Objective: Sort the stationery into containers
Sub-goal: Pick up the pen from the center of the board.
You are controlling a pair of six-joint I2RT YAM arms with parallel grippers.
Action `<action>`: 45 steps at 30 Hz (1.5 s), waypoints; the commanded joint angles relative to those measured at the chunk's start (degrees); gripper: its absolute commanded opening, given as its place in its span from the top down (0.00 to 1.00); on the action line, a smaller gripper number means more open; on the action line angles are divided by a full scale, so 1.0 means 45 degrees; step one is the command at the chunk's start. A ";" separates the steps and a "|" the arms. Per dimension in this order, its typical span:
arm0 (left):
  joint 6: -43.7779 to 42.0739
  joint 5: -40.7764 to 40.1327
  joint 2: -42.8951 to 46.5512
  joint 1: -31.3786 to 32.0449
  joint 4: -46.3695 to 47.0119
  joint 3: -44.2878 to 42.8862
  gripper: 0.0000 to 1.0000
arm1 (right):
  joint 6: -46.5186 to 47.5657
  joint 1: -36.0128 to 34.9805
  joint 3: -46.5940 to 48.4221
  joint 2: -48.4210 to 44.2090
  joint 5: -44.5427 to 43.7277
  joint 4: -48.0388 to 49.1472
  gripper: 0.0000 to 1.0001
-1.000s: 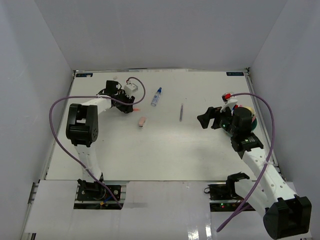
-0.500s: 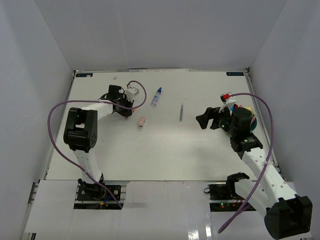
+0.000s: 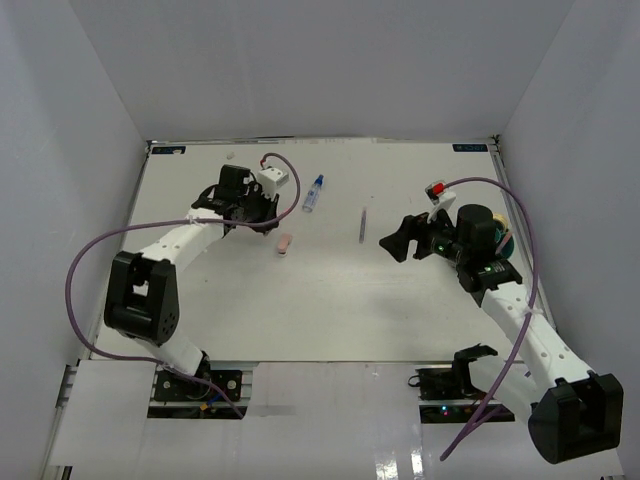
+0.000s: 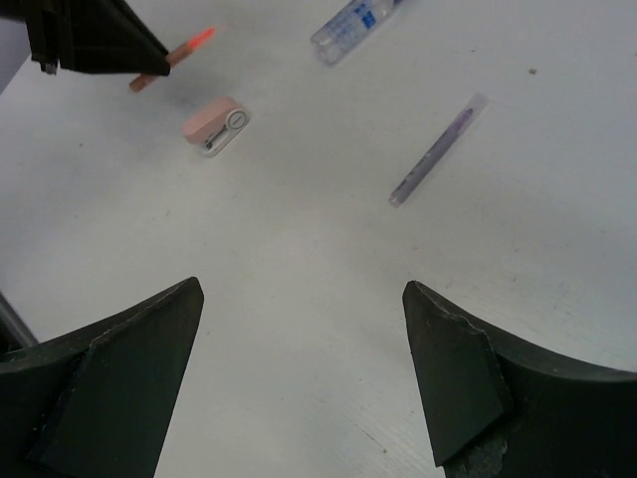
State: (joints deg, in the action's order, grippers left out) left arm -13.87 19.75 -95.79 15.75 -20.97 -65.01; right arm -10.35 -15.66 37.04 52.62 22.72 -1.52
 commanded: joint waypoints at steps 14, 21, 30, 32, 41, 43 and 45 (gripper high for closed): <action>0.1500 0.1784 0.3961 0.3960 0.1358 0.0482 0.92 | -0.3578 -0.1869 0.3311 0.3266 0.2979 0.1977 0.16; 0.1266 0.1608 0.5133 0.4449 0.1905 0.1165 0.89 | -0.4204 -0.2632 0.4053 0.4828 0.2665 0.2564 0.18; 0.0933 0.1745 0.5602 0.4489 0.2219 0.1752 0.87 | -0.4770 -0.3043 0.4543 0.5650 0.2958 0.3481 0.31; 0.0914 0.1744 0.5602 0.4489 0.2199 0.1752 0.87 | -0.4829 -0.3102 0.4543 0.5728 0.3114 0.3637 0.35; 0.1148 0.1451 0.5603 0.4489 0.2375 0.1791 0.87 | -0.5141 -0.3297 0.4387 0.6197 0.3564 0.3970 0.53; 0.1226 0.1471 0.5583 0.4489 0.2414 0.1772 0.87 | -0.5180 -0.3317 0.4348 0.6275 0.3603 0.4068 0.59; 0.1265 0.1471 0.5583 0.4489 0.2434 0.1811 0.87 | -0.5181 -0.3375 0.4348 0.6275 0.3603 0.4088 0.64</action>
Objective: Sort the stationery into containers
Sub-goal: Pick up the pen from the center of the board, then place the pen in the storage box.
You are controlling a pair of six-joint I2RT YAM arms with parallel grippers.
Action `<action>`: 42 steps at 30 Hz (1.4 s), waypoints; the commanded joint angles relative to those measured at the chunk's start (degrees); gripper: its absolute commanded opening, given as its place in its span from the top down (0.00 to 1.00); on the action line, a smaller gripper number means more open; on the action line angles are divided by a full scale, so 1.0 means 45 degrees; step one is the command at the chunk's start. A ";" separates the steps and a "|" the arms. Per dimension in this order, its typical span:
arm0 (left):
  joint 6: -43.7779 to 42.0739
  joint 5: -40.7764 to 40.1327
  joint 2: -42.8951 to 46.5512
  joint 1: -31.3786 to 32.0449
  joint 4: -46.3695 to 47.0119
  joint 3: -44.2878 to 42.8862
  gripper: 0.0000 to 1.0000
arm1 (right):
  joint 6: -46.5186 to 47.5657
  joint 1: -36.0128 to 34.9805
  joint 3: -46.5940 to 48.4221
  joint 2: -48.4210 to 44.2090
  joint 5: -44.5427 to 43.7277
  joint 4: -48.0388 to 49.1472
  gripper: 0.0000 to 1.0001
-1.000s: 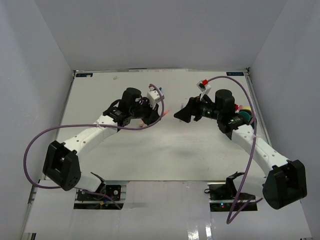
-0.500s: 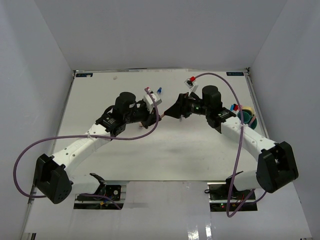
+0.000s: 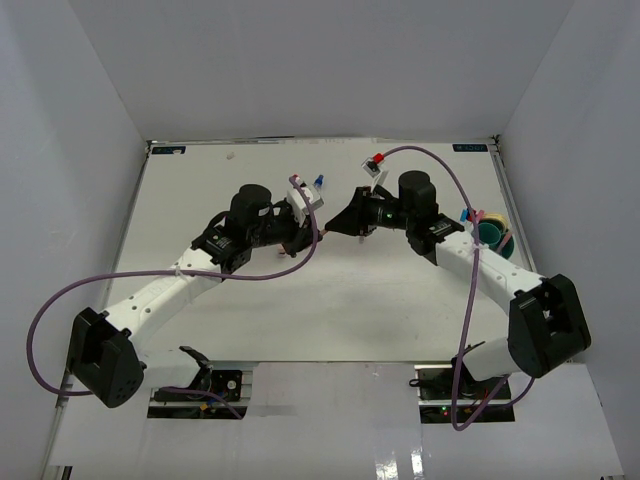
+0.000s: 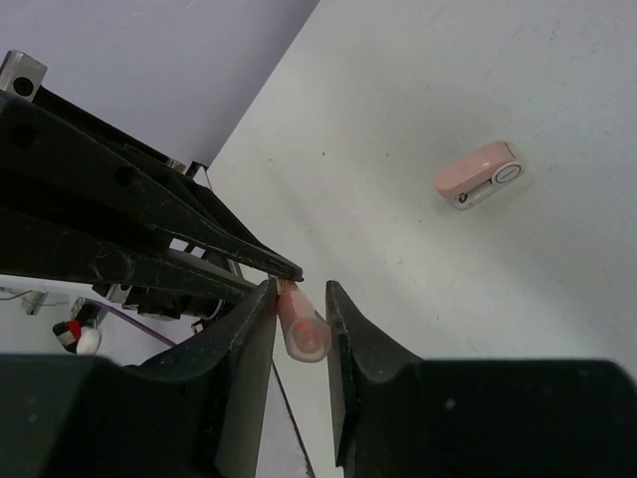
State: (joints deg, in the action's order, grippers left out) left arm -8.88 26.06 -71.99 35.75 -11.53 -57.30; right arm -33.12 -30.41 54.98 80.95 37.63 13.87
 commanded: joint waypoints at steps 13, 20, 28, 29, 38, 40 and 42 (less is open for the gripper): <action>0.0645 -0.1414 0.0079 0.0044 0.0140 0.0077 0.22 | 0.1694 0.0564 0.0205 -0.1190 -0.2634 -0.1964 0.92; 0.1876 -0.4616 -0.0350 0.0044 -0.0522 -0.0372 0.02 | 0.3395 0.2868 -0.0284 -0.3084 -0.7908 -0.5500 0.92; 0.3419 -0.7413 -0.0839 0.0044 -0.1149 -0.0588 0.02 | 0.4529 0.5836 -0.0616 -0.5154 -1.3102 -0.7436 0.92; 0.3458 -0.7607 -0.0800 0.0044 -0.1149 -0.0607 0.02 | 0.4645 0.6015 -0.0636 -0.5659 -1.3456 -0.7437 0.92; 0.3517 -0.8408 -0.0273 0.0044 -0.1247 -0.0432 0.02 | 0.5174 0.7285 -0.0206 -0.6154 -1.5472 -0.8023 0.92; 0.3537 -0.8741 -0.0117 0.0044 -0.1188 -0.0373 0.02 | 0.5076 0.7773 -0.0109 -0.5629 -1.4734 -0.8081 0.92; 0.3459 -0.8858 0.0214 0.0044 -0.1071 -0.0256 0.02 | 0.4921 0.8240 -0.0031 -0.5236 -1.4437 -0.8277 0.92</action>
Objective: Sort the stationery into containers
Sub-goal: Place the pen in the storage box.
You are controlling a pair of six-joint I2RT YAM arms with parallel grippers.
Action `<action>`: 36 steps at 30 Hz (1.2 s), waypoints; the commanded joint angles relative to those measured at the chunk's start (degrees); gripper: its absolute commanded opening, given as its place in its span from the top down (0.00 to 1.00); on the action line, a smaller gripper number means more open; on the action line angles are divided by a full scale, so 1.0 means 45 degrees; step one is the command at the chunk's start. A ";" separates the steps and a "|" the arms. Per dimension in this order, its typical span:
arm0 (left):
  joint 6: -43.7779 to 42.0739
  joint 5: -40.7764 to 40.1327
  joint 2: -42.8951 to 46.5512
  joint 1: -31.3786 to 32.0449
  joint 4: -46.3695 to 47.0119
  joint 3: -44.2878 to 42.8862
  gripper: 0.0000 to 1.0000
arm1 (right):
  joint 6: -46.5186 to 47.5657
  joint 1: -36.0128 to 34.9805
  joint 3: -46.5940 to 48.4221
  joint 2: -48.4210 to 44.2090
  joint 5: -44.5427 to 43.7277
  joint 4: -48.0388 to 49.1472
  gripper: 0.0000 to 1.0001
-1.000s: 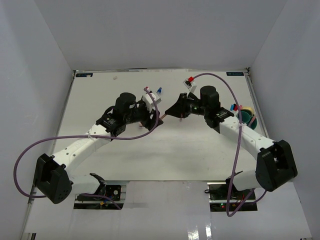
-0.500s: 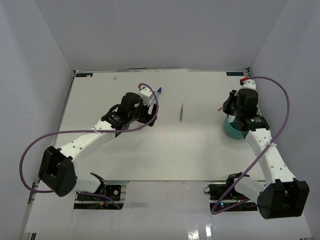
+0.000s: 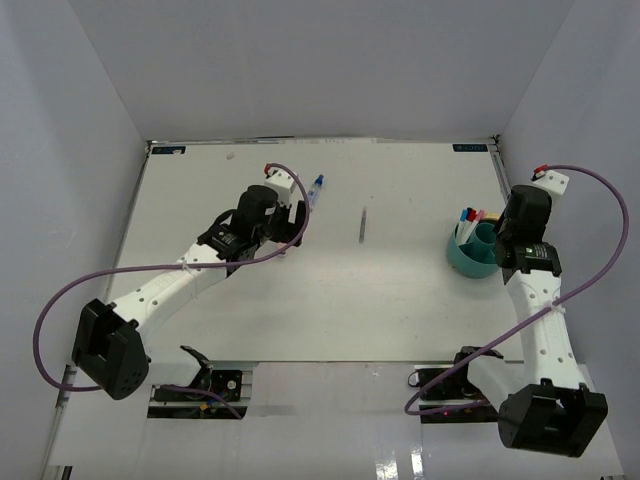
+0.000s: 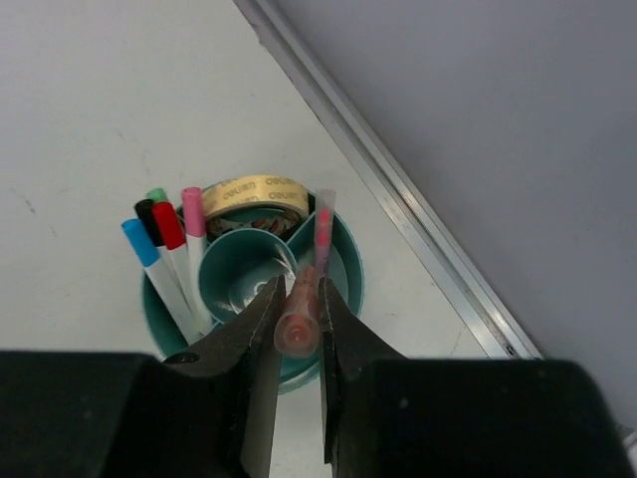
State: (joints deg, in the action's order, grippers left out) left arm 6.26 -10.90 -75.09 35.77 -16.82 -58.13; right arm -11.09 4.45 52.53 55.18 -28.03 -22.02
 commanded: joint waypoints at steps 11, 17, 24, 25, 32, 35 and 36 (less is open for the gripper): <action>-0.0005 -0.0841 0.1452 0.0040 0.0397 0.0300 0.02 | -0.0035 0.1492 0.0123 0.2034 0.1327 -0.0204 0.92; -0.0024 -0.0802 0.1374 0.0040 0.0398 0.0320 0.02 | -0.0113 0.1804 0.0142 0.2757 0.2068 -0.0087 0.92; -0.0063 -0.0587 0.1238 0.0040 0.0378 0.0339 0.02 | -0.0132 0.2039 0.0298 0.3090 0.2265 -0.0087 0.63; -0.0083 -0.0567 0.1179 0.0040 0.0378 0.0339 0.02 | -0.0133 0.2058 0.0337 0.3051 0.2245 -0.0106 0.54; -0.0025 -0.0528 0.1023 0.0040 0.0378 0.0320 0.02 | -0.0152 0.2039 0.0513 0.2388 0.3257 0.0049 0.30; 0.0131 -0.0547 0.0886 0.0040 0.0359 0.0300 0.02 | -0.0172 0.2058 0.0591 0.1744 0.4213 0.0283 0.25; 0.0190 -0.0547 0.0770 0.0040 0.0359 0.0281 0.02 | -0.0172 0.2039 0.0572 0.1355 0.4449 0.0477 0.23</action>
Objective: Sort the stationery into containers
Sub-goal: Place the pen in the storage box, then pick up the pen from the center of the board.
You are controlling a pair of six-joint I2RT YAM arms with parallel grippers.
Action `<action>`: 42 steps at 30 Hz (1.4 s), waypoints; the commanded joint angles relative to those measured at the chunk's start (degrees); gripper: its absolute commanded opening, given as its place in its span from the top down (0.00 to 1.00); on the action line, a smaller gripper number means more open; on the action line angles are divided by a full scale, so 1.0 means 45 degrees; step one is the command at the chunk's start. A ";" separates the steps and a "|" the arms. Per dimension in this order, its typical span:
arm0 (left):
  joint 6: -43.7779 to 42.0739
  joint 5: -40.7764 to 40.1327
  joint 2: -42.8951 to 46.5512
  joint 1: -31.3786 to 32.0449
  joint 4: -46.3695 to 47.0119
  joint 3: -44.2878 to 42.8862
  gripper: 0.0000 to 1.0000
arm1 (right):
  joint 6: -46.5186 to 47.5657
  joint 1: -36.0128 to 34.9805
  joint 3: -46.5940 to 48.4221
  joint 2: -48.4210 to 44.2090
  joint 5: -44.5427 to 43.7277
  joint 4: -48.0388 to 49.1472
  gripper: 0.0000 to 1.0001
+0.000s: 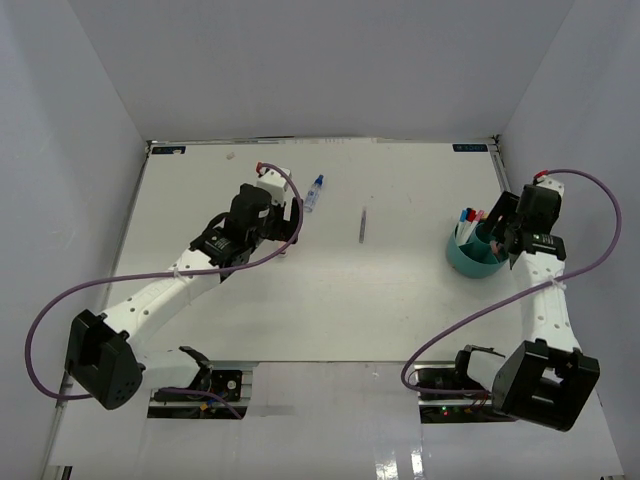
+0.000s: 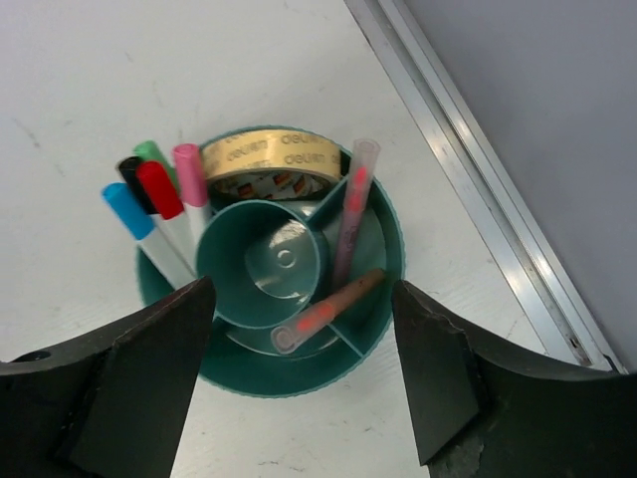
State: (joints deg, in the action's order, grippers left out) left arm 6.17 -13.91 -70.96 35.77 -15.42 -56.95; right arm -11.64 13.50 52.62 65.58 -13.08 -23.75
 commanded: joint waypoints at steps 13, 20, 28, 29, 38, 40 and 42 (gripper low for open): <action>0.0561 -0.0247 -0.0911 0.0040 -0.0304 -0.0177 0.02 | -0.0205 -0.5086 0.2738 0.0286 0.1501 0.0337 0.21; 0.0542 -0.0756 -0.1067 0.0040 -0.0382 -0.0157 0.02 | -0.1104 -0.6924 0.4066 0.3856 0.0778 0.0959 0.22; 0.0425 -0.0874 -0.1224 0.0040 -0.0421 -0.0138 0.02 | -0.1593 -0.8136 0.7016 0.8349 0.0172 0.0628 0.25; 0.0405 -0.0835 -0.1224 0.0040 -0.0421 -0.0157 0.02 | -0.1690 -0.8194 0.7095 0.8607 0.0173 0.0958 0.25; 0.0386 -0.0640 -0.1204 0.0040 -0.0441 -0.0177 0.02 | -0.2296 -0.8585 0.8635 1.0932 -0.0452 0.1000 0.34; 0.0405 -0.0619 -0.1204 0.0040 -0.0441 -0.0158 0.02 | -0.2354 -0.8722 0.8969 1.1400 -0.0530 0.0845 0.35; 0.0386 -0.0619 -0.1224 0.0040 -0.0441 -0.0157 0.02 | -0.2394 -0.8858 0.9048 1.1617 -0.0724 0.0843 0.36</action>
State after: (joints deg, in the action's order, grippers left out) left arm 7.97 -16.88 -76.66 35.77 -16.84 -56.95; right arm -21.06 -25.19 90.26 116.90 -13.91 -20.01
